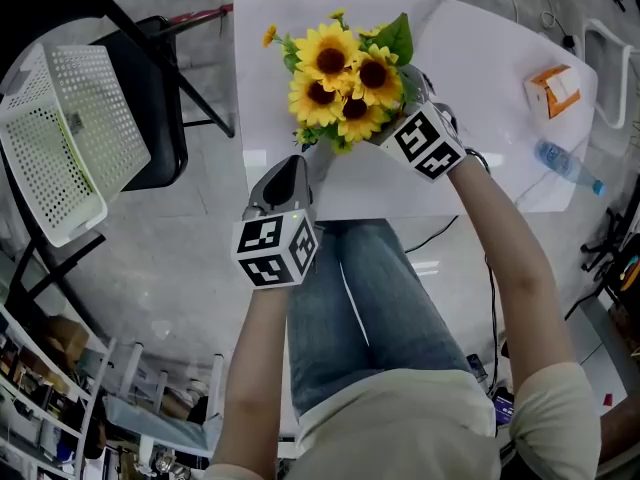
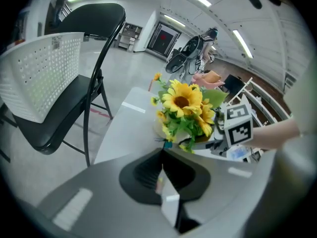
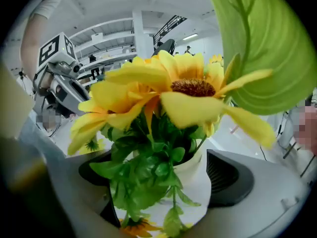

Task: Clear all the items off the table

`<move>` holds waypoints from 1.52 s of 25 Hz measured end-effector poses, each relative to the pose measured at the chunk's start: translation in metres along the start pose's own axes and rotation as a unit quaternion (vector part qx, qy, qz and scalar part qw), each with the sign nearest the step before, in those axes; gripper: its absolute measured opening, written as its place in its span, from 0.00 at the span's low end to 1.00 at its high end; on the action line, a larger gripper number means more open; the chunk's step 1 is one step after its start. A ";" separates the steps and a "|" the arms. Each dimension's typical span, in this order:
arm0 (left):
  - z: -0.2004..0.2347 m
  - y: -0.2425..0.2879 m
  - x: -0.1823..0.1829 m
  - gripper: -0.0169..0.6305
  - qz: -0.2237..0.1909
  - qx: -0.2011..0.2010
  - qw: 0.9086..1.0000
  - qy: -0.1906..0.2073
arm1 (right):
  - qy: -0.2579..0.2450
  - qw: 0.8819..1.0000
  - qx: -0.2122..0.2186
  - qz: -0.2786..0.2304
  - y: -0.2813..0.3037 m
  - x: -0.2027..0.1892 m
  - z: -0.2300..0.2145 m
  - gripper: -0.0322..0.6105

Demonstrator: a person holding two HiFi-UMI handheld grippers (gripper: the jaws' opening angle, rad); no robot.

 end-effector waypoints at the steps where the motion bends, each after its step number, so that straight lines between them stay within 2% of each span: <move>1: 0.001 0.000 0.000 0.04 0.001 0.001 1.000 0.000 | 0.000 1.000 -0.002 -0.006 0.003 0.001 -0.001 0.92; 8: 0.013 0.001 -0.006 0.04 0.013 0.008 1.000 -0.005 | -0.039 0.999 0.007 -0.022 0.022 0.003 0.003 0.95; 15: 0.022 0.002 -0.015 0.04 0.030 0.015 0.999 -0.007 | -0.041 0.999 0.007 -0.028 0.034 0.005 0.002 0.98; 22: 0.019 0.003 -0.023 0.04 0.038 0.017 0.999 -0.013 | -0.030 0.999 -0.011 -0.040 0.033 0.006 -0.002 0.97; 23: 0.019 0.003 -0.024 0.04 0.039 0.016 0.999 -0.013 | -0.028 0.999 -0.017 -0.040 0.032 0.006 -0.004 0.95; 24: 0.018 0.003 -0.025 0.04 0.039 0.016 0.999 -0.014 | -0.026 0.999 -0.022 -0.040 0.031 0.007 -0.006 0.87; 25: 0.017 0.003 -0.025 0.04 0.040 0.015 0.999 -0.014 | -0.024 0.999 -0.024 -0.038 0.030 0.007 -0.008 0.86; 38: 0.024 0.001 -0.019 0.04 0.036 0.016 0.999 -0.007 | 0.015 0.998 -0.055 -0.030 0.038 0.010 -0.008 0.85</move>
Point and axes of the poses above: the fingertips, and each gripper's own axes: y forward along the fingers, z to its left, x out of its top, the point moved 1 cm from there along -y, backward along the fingers, and after that the axes turned 8 degrees about -x, right-handed, at the moved point
